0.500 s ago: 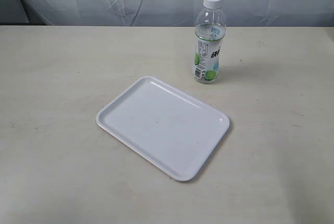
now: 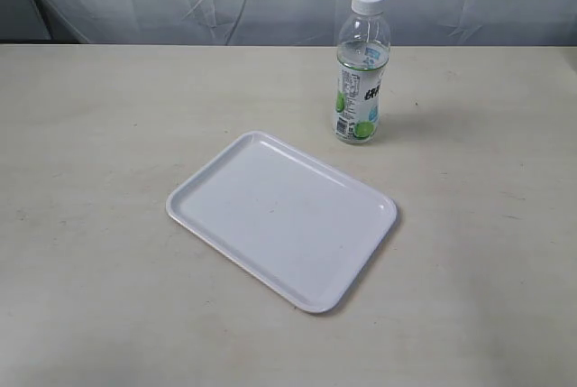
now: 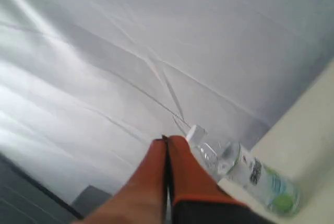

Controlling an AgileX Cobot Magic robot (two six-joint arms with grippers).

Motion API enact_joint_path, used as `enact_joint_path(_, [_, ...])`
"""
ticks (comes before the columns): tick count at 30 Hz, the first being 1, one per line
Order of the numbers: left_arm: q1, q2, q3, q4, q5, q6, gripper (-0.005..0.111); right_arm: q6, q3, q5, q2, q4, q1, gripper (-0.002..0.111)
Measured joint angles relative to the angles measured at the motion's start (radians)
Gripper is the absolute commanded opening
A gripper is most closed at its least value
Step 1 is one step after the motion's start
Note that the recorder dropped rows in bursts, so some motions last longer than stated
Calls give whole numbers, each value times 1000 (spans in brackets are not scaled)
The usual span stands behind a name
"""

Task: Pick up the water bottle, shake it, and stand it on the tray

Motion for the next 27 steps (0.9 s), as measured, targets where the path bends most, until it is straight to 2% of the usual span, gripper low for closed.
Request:
enact_joint_path(1, [0,0,0,0,0,0,0,-171,-87,8,10,-86,15,-1])
enact_joint_path(3, [0,0,0,0,0,0,0,-330,-193,14,108,-231,19,-1])
enact_joint_path(6, [0,0,0,0,0,0,0,-386,-340,106,370,-401,19,-1])
enact_joint_path(8, [0,0,0,0,0,0,0,-398,-488,236,713,-510,19,-1])
enact_joint_path(12, [0,0,0,0,0,0,0,-404,-689,306,1193,-475,24,-1])
enact_joint_path(16, [0,0,0,0,0,0,0,-475,-690,95,1409,-447,106,-1])
enact_joint_path(21, [0,0,0,0,0,0,0,-571,-687,-28,1541,-443,215,-1])
enact_joint_path(27, [0,0,0,0,0,0,0,-583,-687,-122,1627,-443,248,-1])
